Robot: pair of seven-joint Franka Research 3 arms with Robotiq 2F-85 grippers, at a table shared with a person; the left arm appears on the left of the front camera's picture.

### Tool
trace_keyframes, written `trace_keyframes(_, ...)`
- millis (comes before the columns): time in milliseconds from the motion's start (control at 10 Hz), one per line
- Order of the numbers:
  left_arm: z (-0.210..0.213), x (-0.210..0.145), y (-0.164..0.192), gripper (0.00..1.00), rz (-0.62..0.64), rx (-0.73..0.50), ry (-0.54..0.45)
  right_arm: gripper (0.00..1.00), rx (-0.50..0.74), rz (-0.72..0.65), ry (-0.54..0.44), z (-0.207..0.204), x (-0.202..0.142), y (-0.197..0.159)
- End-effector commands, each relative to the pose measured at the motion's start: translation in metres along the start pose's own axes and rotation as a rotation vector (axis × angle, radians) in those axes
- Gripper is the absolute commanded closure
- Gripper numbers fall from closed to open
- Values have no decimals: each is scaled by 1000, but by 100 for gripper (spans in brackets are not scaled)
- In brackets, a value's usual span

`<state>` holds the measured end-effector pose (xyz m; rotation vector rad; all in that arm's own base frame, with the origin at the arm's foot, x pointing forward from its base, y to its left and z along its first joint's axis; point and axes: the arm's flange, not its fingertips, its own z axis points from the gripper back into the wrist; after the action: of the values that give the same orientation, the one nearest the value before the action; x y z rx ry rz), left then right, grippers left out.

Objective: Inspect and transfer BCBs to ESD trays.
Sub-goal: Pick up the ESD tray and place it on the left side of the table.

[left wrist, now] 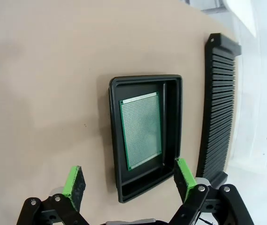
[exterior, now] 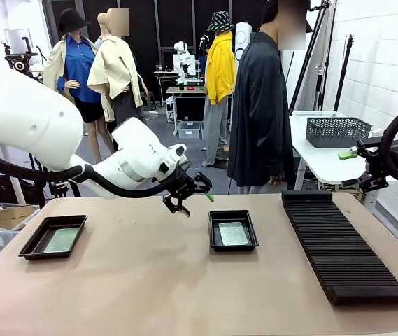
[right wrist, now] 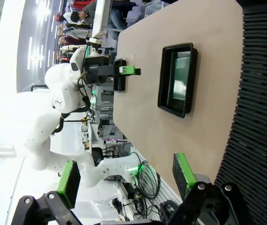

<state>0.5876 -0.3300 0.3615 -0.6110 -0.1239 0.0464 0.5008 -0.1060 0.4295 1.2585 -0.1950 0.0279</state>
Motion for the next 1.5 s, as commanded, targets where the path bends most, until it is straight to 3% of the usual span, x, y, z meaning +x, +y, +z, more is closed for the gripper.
trace_keyframes(0,-14,11,-15,0,7,56,6,0,-9,-1,-1,0,0,1)
trace_keyframes(700,-69,10,-27,0,-8,227,-16,0,-9,-1,-1,0,0,1)
trace_keyframes(1100,-84,8,-33,0,-34,263,8,0,-9,-1,-1,0,0,1)
trace_keyframes(1200,-85,8,-33,7,-35,260,20,0,-9,-1,-1,0,0,1)
trace_keyframes(1400,-85,8,-32,34,-48,263,48,0,-9,-1,-1,0,0,1)
